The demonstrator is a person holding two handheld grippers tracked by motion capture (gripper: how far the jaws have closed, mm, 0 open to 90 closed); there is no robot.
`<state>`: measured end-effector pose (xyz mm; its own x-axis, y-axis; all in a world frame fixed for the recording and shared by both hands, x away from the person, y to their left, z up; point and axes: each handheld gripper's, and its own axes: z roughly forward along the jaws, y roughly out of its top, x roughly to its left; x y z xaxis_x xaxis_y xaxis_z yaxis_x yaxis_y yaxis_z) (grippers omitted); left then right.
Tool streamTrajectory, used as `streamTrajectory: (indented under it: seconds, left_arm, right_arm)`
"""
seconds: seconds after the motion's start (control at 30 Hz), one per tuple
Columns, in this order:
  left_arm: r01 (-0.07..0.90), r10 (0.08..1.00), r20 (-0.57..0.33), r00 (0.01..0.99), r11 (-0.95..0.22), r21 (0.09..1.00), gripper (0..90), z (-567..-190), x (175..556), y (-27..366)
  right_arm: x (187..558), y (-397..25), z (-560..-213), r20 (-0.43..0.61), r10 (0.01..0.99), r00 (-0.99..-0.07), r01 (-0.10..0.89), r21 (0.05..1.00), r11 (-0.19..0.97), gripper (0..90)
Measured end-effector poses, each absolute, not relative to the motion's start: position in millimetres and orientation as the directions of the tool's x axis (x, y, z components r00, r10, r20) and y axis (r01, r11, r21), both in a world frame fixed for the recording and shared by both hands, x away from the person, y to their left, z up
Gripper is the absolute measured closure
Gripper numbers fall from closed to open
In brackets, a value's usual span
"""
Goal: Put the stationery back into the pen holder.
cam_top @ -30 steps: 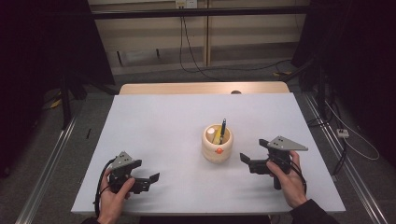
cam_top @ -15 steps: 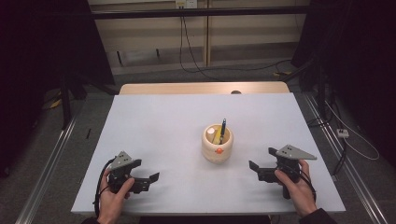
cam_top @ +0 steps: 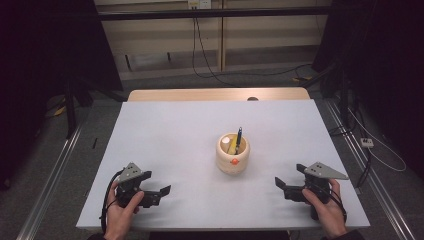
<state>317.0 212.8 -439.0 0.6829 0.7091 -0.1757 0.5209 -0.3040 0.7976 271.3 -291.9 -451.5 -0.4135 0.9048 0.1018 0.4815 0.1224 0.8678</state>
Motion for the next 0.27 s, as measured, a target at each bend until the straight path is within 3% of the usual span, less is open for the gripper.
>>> streamTrajectory:
  seconds: [0.27]
  left_arm:
    - [0.525,0.714,-0.182,0.676,-0.294,0.799,7.9,-438.2,316.6,215.2]
  right_arm:
    - [271.6,-292.3,-453.9,0.103,0.904,-0.415,0.467,0.877,0.115,6.1]
